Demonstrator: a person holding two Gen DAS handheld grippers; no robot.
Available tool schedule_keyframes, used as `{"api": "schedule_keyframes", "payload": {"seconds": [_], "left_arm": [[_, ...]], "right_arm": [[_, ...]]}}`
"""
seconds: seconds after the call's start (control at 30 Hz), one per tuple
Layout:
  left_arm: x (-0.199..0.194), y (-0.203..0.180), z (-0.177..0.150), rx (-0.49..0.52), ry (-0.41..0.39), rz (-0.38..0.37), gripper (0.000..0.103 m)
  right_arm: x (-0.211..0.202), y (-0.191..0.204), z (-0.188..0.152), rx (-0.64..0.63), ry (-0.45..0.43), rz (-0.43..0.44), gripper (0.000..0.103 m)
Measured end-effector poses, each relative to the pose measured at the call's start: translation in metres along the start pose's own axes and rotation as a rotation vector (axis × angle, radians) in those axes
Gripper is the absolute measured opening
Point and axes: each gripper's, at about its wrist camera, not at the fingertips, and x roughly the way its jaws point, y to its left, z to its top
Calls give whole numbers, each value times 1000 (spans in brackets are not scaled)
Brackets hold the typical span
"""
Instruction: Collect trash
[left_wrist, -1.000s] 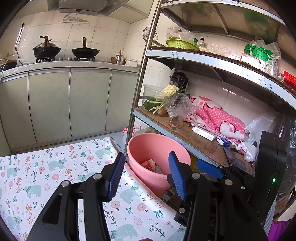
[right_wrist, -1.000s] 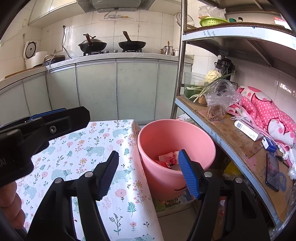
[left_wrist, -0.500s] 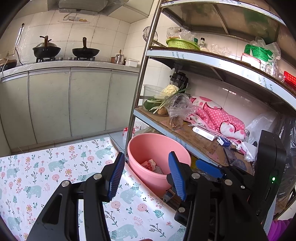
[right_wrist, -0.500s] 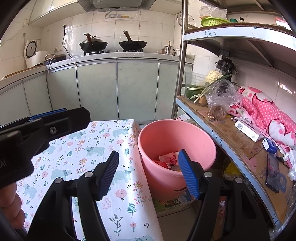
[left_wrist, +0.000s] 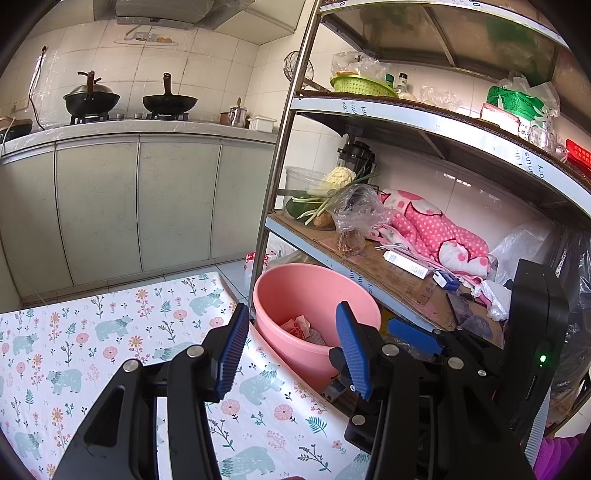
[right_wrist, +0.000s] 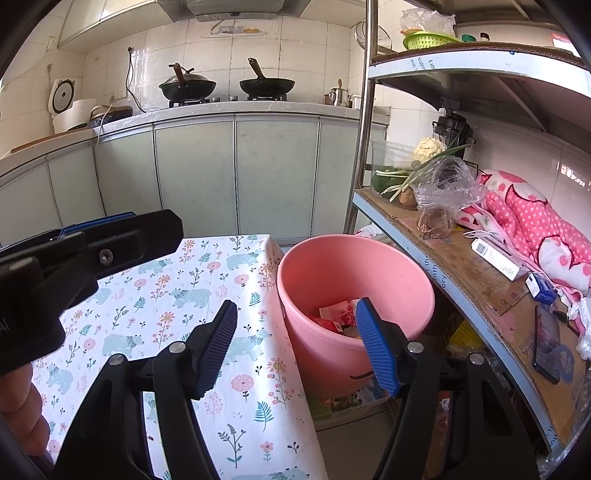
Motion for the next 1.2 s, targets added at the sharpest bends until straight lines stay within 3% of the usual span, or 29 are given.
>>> {"api": "schedule_keyframes", "payload": {"seconds": [1.2], "left_arm": [[7,6,-5,12,24,-12,46]], "right_arm": [[9,-1,-5,-4,23,5,68]]}}
